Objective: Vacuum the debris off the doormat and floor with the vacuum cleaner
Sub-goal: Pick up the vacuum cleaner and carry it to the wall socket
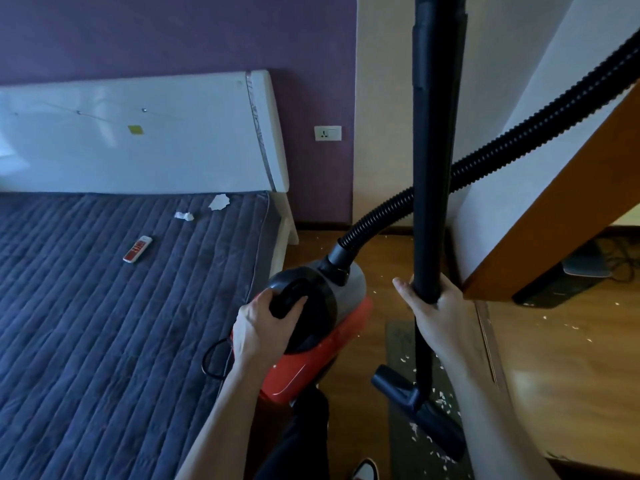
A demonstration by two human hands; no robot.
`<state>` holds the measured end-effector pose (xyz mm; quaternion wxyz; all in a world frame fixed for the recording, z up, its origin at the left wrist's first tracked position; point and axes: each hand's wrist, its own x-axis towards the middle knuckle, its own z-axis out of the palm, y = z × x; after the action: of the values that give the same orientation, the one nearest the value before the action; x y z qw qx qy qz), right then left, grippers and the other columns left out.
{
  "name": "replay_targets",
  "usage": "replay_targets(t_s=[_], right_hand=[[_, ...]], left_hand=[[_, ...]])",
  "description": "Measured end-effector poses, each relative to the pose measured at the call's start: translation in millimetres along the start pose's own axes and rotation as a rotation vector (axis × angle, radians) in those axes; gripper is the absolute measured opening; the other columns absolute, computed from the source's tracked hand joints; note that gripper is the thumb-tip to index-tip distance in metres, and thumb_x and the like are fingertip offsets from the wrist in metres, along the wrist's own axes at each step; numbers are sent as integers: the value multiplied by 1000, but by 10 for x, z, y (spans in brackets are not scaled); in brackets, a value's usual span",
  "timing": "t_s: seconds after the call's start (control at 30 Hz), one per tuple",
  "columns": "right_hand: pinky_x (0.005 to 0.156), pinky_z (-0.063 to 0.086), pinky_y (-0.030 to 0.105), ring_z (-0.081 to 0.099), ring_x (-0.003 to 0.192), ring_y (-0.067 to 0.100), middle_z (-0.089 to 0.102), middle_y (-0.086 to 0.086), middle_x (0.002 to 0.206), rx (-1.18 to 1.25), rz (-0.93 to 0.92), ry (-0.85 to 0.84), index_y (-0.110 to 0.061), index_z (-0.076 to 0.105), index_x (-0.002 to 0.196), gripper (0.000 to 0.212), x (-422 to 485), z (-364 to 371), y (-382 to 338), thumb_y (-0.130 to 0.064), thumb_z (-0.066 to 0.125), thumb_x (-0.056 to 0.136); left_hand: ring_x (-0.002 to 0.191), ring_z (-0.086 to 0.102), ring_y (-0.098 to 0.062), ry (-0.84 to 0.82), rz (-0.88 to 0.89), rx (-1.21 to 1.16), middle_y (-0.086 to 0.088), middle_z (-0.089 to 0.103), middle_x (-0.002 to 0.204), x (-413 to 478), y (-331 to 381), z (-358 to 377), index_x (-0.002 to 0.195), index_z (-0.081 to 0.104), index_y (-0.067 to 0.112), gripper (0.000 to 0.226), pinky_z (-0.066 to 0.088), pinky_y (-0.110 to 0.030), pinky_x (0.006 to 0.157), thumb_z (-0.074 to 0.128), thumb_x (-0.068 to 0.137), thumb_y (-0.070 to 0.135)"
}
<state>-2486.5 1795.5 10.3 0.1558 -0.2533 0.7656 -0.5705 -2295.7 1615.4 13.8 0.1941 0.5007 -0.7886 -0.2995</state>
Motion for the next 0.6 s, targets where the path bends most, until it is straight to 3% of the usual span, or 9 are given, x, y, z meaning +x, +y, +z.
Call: replay_targets(t_s=[0.17,0.27,0.37,0.5,0.6], right_hand=[[60,44,7,61,61,-2,60,-10,59,5,29,33,-7,60,76,25,654,238,108,-20,78,88],[64,47,18,62,66,9,61,-6,64,-6,24,54,-10,63,77,30,1163,447,100,-37,76,83],[63,46,27,58,62,14,57,-1,63,-20,33,84,-8,61,76,36,1705,656,70,-40,75,82],[67,49,29,60,67,20,58,8,67,-63,42,95,-12,61,77,31,2333,909,5,-39,74,85],[60,46,25,55,59,24,53,12,63,-63,55,104,-11,59,76,35,2710,1064,-25,-42,73,84]], left_hand=[[71,68,-8,-35,13,-10,11,68,76,729,71,240,86,66,29,37,60,-35,64,64,76,65],[70,66,-9,-56,13,-31,11,67,72,1298,100,381,83,65,29,45,59,-38,66,59,71,73],[66,65,-7,-92,41,-32,11,66,69,1902,177,517,78,63,28,44,58,-37,62,60,72,72],[65,64,-6,-174,109,-10,11,64,68,2659,332,651,75,59,27,35,57,-32,59,66,79,61],[66,65,-8,-205,188,28,10,66,73,3168,458,757,84,63,23,36,53,-24,55,67,81,59]])
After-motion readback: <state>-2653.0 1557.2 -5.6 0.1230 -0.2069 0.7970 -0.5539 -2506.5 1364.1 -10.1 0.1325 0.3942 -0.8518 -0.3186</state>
